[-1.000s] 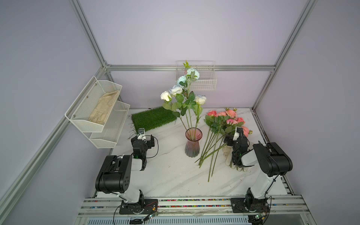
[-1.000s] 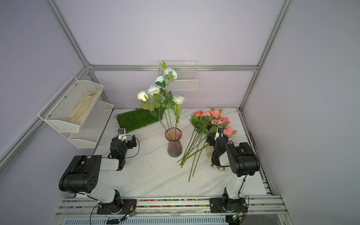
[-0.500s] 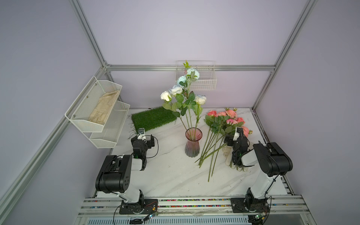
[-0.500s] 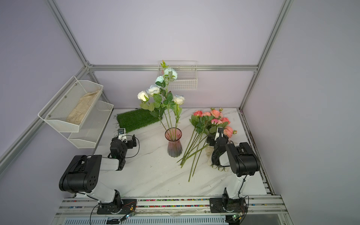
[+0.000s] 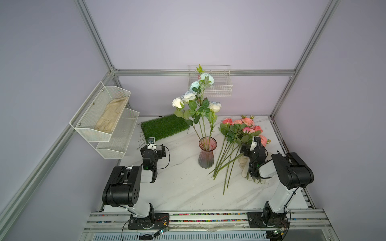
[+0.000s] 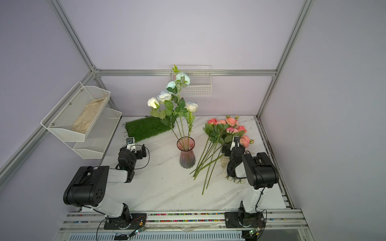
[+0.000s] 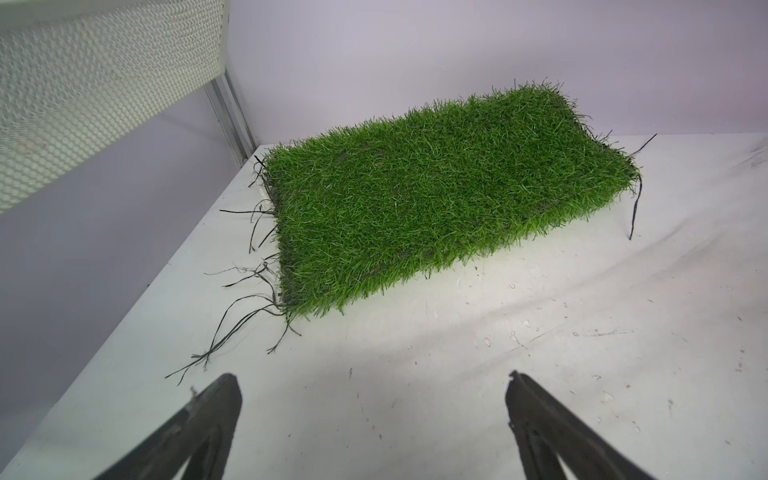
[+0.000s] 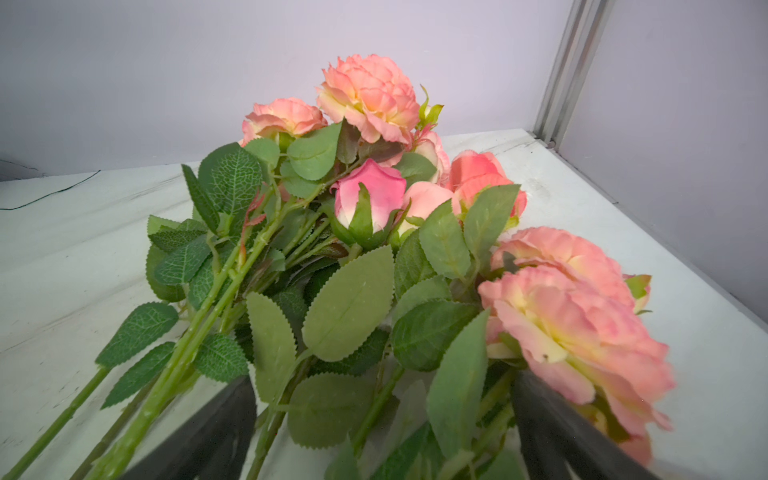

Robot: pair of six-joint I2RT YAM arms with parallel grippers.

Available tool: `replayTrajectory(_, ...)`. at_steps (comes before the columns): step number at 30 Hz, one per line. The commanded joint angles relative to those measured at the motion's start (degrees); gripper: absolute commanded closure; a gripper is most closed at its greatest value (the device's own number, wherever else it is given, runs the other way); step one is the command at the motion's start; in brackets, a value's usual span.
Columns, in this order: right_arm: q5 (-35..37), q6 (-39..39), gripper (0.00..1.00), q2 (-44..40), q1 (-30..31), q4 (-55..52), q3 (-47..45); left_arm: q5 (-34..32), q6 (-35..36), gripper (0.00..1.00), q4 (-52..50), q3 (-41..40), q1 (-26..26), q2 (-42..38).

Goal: Pick out pink flowers from the vase
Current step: Reset both arms

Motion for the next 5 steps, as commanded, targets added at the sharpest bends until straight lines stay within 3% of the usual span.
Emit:
replayTrajectory(1, -1.83, 0.12, 0.03, -0.94, -1.15, -0.13, 1.12, 0.43, -0.02, 0.0, 1.7, -0.64, -0.18, -0.31)
replayTrajectory(5, -2.12, -0.41, 0.03, -1.23, -1.16, 1.0, 0.43, 0.4, -0.06, 0.0, 1.69, -0.67, -0.18, -0.3)
